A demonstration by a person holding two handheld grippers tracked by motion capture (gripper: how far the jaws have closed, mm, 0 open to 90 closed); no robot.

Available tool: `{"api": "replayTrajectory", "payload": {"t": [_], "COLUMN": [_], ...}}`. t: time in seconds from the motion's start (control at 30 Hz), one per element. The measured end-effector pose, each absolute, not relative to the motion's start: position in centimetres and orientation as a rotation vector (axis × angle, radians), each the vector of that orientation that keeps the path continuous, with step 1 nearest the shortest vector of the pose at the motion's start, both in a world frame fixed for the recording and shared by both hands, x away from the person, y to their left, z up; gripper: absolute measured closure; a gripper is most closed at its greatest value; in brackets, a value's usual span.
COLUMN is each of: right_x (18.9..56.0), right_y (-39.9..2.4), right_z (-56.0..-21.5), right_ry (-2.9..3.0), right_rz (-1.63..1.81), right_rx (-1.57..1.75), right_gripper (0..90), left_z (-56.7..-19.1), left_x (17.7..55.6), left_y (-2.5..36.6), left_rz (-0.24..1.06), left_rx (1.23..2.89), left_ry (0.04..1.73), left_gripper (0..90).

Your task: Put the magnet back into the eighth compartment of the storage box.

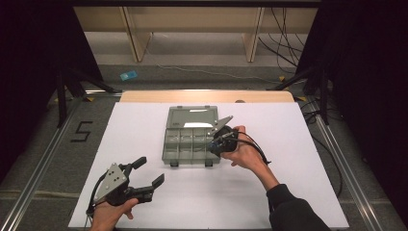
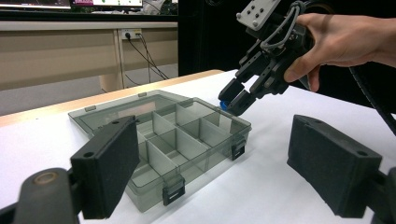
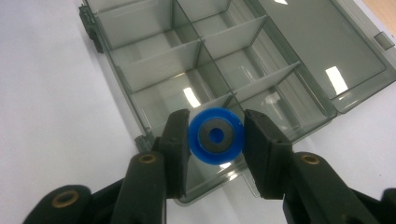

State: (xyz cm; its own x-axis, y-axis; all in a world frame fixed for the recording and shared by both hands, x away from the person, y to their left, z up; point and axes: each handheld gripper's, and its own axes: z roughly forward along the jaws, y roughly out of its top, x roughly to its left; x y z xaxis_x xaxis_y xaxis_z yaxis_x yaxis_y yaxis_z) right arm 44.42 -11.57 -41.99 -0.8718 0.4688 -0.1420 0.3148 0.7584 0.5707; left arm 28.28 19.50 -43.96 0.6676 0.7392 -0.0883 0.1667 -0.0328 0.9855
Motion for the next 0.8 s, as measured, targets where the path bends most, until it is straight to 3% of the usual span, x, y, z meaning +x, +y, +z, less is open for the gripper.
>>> {"api": "replayTrajectory", "payload": {"t": [0.8], "right_x": [45.3], "right_y": [-11.0], "right_z": [-43.3], "right_ry": [2.746], "right_rz": [0.738], "right_rx": [0.602], "right_gripper": [62.3], "left_z": [-43.9], "left_x": [28.3], "left_y": [19.5], "left_rz": [0.540], "left_rx": [1.565], "left_ry": [0.772], "left_gripper": [16.3]}}
